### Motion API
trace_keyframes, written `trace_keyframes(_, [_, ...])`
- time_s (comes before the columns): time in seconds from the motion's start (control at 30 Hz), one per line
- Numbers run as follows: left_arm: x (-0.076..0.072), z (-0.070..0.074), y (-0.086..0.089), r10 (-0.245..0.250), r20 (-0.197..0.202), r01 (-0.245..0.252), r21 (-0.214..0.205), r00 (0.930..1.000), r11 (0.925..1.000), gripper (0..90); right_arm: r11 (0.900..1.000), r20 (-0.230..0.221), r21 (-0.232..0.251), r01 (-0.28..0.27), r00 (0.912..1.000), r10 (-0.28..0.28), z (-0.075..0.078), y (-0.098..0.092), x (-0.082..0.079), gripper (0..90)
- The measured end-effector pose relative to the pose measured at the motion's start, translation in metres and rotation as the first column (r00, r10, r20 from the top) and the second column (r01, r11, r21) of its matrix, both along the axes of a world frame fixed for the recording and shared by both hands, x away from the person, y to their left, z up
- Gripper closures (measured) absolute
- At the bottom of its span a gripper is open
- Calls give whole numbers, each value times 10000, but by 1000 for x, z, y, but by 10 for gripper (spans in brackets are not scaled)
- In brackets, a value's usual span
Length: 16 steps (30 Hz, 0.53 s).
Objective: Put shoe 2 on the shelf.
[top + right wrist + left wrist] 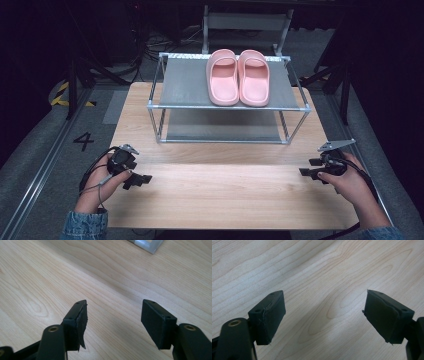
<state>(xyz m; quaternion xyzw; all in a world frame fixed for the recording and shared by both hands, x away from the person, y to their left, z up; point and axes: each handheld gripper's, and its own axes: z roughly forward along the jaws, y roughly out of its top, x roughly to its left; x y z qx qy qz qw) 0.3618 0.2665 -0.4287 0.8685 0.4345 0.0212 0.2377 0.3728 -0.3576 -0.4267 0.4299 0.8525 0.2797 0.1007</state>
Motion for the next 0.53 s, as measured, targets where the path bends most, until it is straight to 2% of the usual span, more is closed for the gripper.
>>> trace_keyframes(0.13, [2, -2, 2, 215, -18, -215, -54, 9998, 9998, 179, 9999, -70, -93, -86, 9999, 85, -9, -1, 0, 380])
trace_keyframes(0.37, [4, -9, 7, 527, -80, -527, -31, 9986, 9986, 178, 9995, 365, -279, -146, 9992, 157, -23, 0, -1, 379])
trace_keyframes(0.53, [6, -11, 8, 651, -91, -652, -98, 9978, 9978, 178, 9999, 614, -134, -63, 9981, 71, -31, 0, -3, 376])
